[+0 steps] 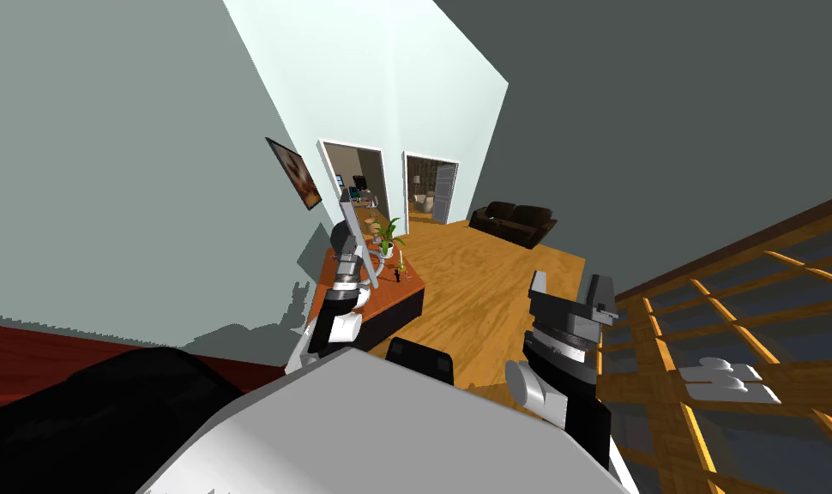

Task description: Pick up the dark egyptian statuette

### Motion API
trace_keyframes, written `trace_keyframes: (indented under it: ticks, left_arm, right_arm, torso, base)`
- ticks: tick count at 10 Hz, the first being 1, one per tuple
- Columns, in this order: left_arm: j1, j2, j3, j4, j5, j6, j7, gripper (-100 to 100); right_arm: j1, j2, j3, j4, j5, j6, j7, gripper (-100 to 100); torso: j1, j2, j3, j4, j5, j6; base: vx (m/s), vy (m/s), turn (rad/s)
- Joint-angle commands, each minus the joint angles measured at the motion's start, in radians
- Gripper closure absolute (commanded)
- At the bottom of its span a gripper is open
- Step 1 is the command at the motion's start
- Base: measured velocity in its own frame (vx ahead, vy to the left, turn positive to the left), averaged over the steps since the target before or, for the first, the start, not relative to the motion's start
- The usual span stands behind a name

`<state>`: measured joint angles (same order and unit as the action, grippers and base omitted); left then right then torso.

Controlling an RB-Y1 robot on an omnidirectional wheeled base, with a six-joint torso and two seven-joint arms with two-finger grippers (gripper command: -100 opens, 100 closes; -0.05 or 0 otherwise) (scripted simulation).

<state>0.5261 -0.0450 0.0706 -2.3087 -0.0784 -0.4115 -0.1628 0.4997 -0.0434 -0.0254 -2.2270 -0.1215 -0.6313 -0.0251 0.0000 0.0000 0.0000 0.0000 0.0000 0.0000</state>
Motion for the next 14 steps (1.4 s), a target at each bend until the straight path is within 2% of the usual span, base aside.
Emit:
trace_keyframes:
  ticks: [1, 6, 7, 9, 13, 14]
  left_arm:
    - [0.012, 0.035, 0.0, 0.023, -0.003, -0.004, 0.003, -100]
    - [0.069, 0.122, 0.002, 0.134, -0.017, -0.02, 0.017, -100]
    - [0.069, 0.122, 0.002, 0.134, -0.017, -0.02, 0.017, -100]
    - [0.101, 0.149, 0.004, 0.198, -0.025, -0.027, 0.025, -100]
    - [0.176, 0.19, 0.014, 0.332, -0.044, -0.04, 0.047, -100]
    - [0.176, 0.19, 0.014, 0.348, -0.044, -0.04, 0.047, -100]
  right_arm:
    - [0.0, 0.0, 0.0, 0.0, 0.0, 0.0, 0.0, 0]
    - [0.0, 0.0, 0.0, 0.0, 0.0, 0.0, 0.0, 0]
    - [0.0, 0.0, 0.0, 0.0, 0.0, 0.0, 0.0, 0]
    - [0.0, 0.0, 0.0, 0.0, 0.0, 0.0, 0.0, 0]
    - [0.0, 0.0, 0.0, 0.0, 0.0, 0.0, 0.0, 0]
    - [0.0, 0.0, 0.0, 0.0, 0.0, 0.0, 0.0, 0]
  torso:
    - [0.0, 0.0, 0.0, 0.0, 0.0, 0.0]
    - [-0.008, -0.004, -0.002, -0.001, -0.002, 0.0]
    - [-0.009, -0.005, -0.003, -0.001, -0.002, 0.0]
    - [-0.005, -0.004, -0.003, -0.001, -0.001, 0.0]
    - [-0.012, -0.009, -0.005, -0.002, -0.003, 0.0]
    - [-0.013, -0.011, -0.006, -0.002, -0.003, 0.0]
  base:
    - [0.012, -0.057, 0.01]
    - [0.046, -0.112, 0.021]
    - [0.05, -0.094, 0.013]
    - [0.077, -0.085, 0.012]
    - [0.138, -0.172, 0.02]
    - [0.13, -0.111, 0.014]
